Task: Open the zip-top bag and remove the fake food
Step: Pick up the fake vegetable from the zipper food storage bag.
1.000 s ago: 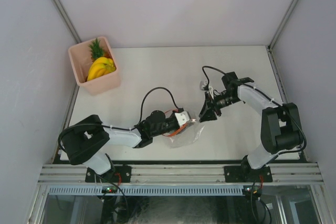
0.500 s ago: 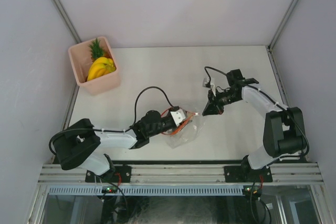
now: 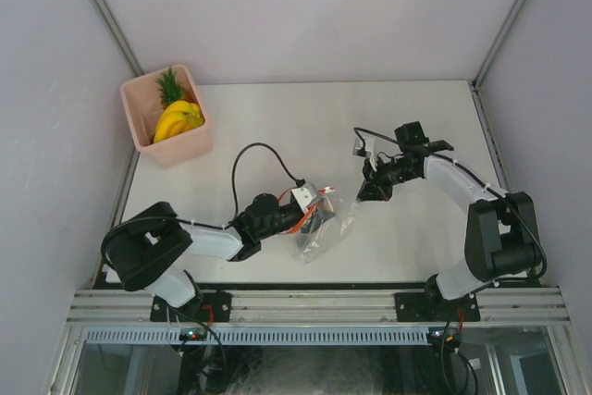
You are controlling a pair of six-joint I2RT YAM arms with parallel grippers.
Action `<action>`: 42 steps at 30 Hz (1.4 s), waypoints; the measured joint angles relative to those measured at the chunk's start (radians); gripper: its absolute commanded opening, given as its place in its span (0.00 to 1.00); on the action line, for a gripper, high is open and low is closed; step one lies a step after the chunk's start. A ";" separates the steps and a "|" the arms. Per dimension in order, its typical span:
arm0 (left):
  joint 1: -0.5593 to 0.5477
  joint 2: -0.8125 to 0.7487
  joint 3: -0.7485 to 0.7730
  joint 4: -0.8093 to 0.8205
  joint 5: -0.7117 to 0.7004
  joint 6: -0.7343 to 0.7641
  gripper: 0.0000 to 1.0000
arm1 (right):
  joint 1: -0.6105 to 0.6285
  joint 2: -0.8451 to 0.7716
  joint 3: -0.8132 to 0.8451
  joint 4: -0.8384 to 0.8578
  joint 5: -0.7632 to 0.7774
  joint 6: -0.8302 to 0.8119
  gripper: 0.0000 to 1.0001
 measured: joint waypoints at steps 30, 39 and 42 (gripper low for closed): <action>0.003 0.090 0.063 -0.004 0.156 -0.063 0.29 | 0.092 -0.304 -0.347 0.178 -0.070 -0.534 0.39; 0.013 0.093 0.109 -0.004 0.156 -0.142 0.42 | 0.135 -0.356 -0.347 0.280 -0.004 -0.472 0.00; 0.017 0.100 0.110 0.002 0.156 -0.182 0.47 | 0.137 -0.357 -0.347 0.283 0.001 -0.475 0.00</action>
